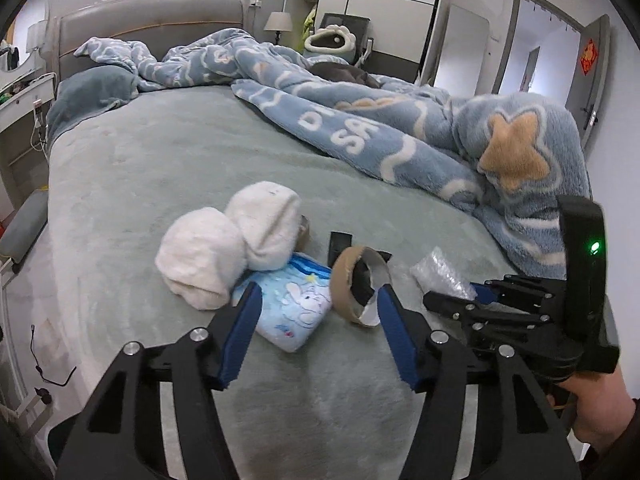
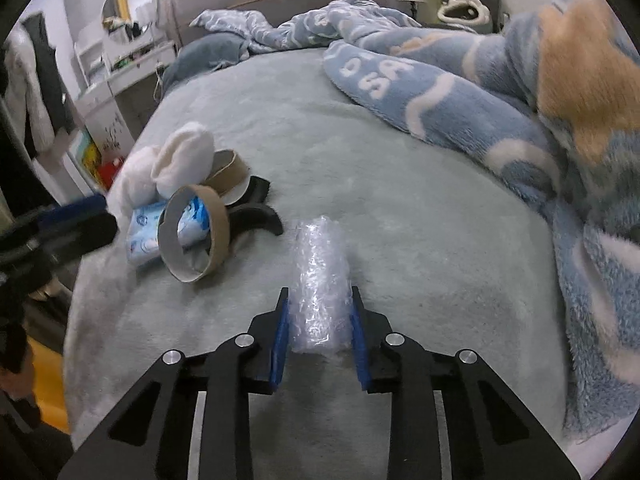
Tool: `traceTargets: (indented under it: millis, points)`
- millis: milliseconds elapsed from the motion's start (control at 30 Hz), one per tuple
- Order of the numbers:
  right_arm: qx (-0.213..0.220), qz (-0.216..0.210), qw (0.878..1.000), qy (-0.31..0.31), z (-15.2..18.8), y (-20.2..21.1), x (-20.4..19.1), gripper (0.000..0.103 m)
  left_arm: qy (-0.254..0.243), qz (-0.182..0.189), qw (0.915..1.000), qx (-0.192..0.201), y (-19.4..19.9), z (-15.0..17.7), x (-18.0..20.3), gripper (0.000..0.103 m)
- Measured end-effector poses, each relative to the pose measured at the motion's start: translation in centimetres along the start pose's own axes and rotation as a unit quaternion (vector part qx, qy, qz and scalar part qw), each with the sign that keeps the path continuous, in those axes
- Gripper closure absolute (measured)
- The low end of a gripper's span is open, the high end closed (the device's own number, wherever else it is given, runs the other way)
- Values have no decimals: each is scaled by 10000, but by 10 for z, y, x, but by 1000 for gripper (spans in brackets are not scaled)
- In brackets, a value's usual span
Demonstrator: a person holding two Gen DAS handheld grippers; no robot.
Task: Collect trash
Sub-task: 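Close the right tool on another piece of bubble wrap, then close the left tool on the brown tape roll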
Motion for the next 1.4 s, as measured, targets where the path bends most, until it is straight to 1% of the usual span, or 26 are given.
traceTargets:
  millis: [133,233,367,500,633,700,733,800,833,867,1067,1233,1400]
  points:
    - [176,-93,9998,71,-2,12,0,77,-36,-13,10000,-59,-10,1,7,43]
    - [288,-163,9994,43,-3,21,3,77,-50,-68,9999,-101,-17,2,9,47]
    - [307,-254,9992,31,-2,25,5,77,5,-138,9998,-167,-29,4,10,58]
    - [290,-302,9991,-5,0,24,10,77,-57,-207,9996,-181,-37,5,13,60]
    - [287,-305,9991,-20,0,26,14,77,-75,-320,9993,-165,-41,6,14,69]
    - [286,-298,9991,-30,1,27,15,77,-58,-327,9993,-162,-42,6,15,73]
    - [292,-292,9991,-40,1,28,17,77,-56,-326,9993,-163,-42,6,15,76]
    - [299,-287,9991,-47,1,29,18,77,-138,-356,9991,-163,-43,7,18,79]
    - [302,-284,9991,-46,0,29,17,77,-193,-395,9989,-168,-43,7,19,82]
    - [301,-285,9991,-43,1,30,17,77,-203,-399,9988,-176,-43,8,19,87]
    - [263,-261,9993,-18,1,28,14,77,-170,-354,9991,-177,-39,8,15,97]
    - [321,-294,9991,-17,-7,28,8,77,-196,-206,9994,-190,-33,10,16,99]
    - [365,-343,9987,71,-16,27,-10,77,-109,-88,9997,-184,-23,14,12,99]
Point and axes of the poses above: each gripper's, at about its wrist camera, not at the fingertips, and y roughly against the way its jaws point, x to its right, z to its underside, the point moved 5 cm from there along -y, roughly the way its jaws point, and after that the axes turned 4 degrees about y, right-handed, at the moved point
